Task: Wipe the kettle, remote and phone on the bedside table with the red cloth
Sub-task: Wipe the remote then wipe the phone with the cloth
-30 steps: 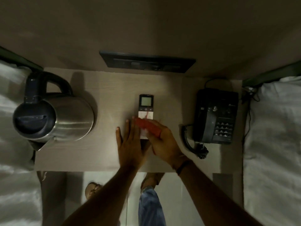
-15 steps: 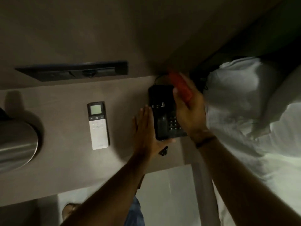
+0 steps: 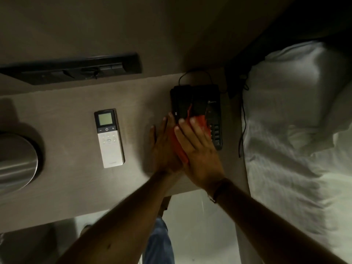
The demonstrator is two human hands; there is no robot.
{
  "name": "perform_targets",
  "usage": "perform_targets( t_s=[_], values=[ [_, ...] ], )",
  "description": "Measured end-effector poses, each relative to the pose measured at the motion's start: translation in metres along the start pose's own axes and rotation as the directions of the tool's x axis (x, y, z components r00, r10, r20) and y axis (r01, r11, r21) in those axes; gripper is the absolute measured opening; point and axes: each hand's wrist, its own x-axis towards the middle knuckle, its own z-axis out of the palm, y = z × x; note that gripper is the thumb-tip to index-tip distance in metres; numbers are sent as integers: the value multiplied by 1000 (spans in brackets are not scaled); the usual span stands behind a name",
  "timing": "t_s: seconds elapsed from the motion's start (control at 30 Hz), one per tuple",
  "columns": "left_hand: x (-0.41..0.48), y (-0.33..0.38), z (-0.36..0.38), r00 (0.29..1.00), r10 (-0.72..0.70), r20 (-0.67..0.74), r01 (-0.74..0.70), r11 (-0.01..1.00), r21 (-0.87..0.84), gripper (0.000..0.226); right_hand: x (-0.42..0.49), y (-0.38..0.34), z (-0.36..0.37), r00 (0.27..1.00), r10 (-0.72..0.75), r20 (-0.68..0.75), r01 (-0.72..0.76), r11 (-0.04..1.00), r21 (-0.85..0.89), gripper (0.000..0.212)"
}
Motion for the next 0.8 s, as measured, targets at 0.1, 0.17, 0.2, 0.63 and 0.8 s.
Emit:
perform_targets(
  t_s=[0.1, 0.17, 0.2, 0.63, 0.8],
  values=[
    [-2, -2, 0, 998, -55, 25, 56, 997, -60, 79, -31, -3, 7, 1000, 2, 3, -2, 999, 34, 69],
    [-1, -1, -2, 995, -92, 37, 96, 988, -118, 74, -49, -6, 8, 1000, -11, 9, 11, 999, 49, 65],
    [0, -1, -3, 993, -99, 62, 107, 983, -146, 74, -57, -7, 7, 999, -25, 24, 24, 999, 49, 64],
    [1, 2, -8, 984, -129, 122, 147, 978, -147, 156, -1, 20, -122, 830, 544, 125, -343, 321, 883, 31],
    [-1, 1, -5, 989, -123, 86, 134, 981, -140, 156, 90, 45, -78, 943, 331, 33, -327, 900, 288, 59]
  ],
)
